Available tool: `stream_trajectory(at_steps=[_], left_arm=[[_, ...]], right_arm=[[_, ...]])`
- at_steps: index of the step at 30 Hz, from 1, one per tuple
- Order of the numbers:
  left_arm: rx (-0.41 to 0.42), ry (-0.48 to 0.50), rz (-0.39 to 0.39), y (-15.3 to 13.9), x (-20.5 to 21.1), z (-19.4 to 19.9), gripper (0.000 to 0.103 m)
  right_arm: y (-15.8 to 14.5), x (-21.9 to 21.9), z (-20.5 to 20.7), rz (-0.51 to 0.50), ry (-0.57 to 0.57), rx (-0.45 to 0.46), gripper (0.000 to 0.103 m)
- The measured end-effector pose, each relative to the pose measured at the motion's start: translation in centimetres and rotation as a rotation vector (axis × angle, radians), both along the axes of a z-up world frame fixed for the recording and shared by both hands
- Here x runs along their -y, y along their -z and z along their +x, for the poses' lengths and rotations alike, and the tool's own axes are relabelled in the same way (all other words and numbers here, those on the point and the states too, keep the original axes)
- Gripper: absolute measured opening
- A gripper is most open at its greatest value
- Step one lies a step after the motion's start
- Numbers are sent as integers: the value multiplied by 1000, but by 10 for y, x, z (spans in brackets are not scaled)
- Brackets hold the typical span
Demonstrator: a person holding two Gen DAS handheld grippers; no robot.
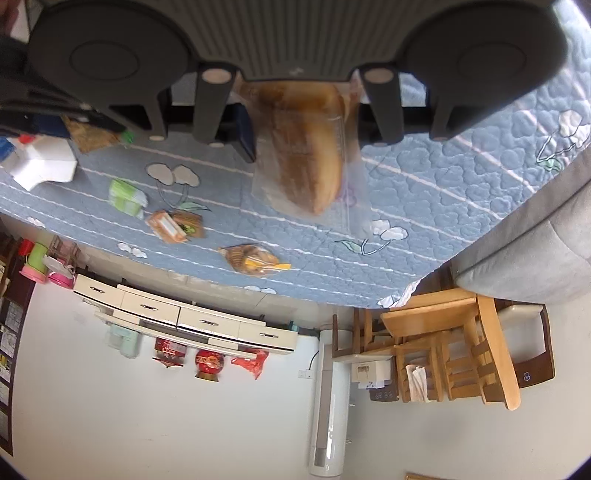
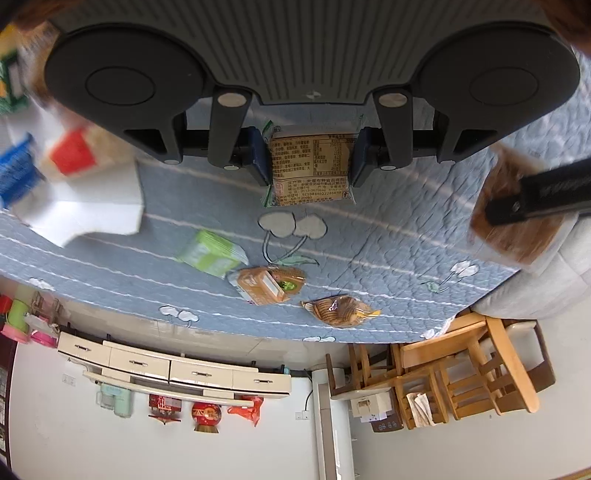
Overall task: Organize snacks
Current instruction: 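Carry the bread loaf bag and brown pack over the white box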
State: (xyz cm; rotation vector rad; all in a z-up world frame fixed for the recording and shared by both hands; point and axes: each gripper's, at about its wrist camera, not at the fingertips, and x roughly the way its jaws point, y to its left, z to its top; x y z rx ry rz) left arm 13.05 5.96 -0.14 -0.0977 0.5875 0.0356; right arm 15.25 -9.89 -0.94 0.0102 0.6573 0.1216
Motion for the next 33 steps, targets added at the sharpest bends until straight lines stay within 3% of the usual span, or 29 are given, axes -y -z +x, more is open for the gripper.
stream_trajectory(at_steps=[12,33], left_arm=[[23,43,37,-18,22,-42,47],[47,107,84,-32,55,-72,47]], right_arm=[[-25,33,-75,-50,42,45,57],[-50,53,-120,-77,75,148,58]])
